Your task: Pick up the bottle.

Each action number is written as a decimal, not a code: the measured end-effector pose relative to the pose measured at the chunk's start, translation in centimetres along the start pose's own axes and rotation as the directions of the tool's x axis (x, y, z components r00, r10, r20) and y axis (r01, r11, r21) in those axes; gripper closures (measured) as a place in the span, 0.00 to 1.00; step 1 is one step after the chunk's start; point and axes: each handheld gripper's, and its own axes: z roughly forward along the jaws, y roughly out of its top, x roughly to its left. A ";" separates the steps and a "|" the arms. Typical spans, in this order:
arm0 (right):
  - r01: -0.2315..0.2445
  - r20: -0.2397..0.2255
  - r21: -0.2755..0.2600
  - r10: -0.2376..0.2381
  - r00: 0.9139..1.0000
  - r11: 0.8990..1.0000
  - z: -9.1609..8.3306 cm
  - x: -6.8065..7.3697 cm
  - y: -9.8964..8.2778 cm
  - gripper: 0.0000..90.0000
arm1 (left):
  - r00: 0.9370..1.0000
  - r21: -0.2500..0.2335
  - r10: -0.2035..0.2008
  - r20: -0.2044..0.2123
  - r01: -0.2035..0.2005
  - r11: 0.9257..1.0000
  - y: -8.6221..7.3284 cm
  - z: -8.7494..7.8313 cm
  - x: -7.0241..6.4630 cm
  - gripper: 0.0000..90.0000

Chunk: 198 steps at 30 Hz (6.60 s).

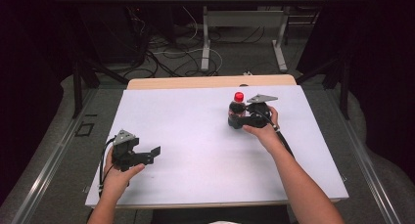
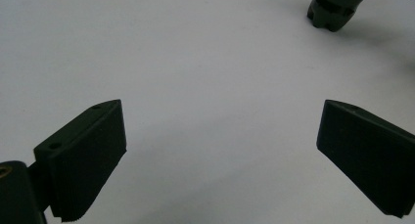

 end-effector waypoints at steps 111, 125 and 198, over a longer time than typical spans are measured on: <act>0.266 -0.341 -0.006 -0.252 0.906 0.964 -9.3 11.4 -5.5 0.33 | 0.849 -0.118 0.297 0.438 -0.273 0.955 9.3 0.8 -15.1 0.36; 0.284 -0.383 -0.011 -0.267 0.884 0.959 -9.2 12.8 -5.7 0.33 | 0.802 -0.037 0.276 0.530 -0.303 0.952 10.2 2.2 -17.4 0.52; 0.238 -0.380 -0.031 -0.232 0.895 0.971 -10.1 14.0 -5.0 0.33 | 0.830 -0.118 0.320 0.458 -0.300 0.947 9.4 0.8 -18.1 0.68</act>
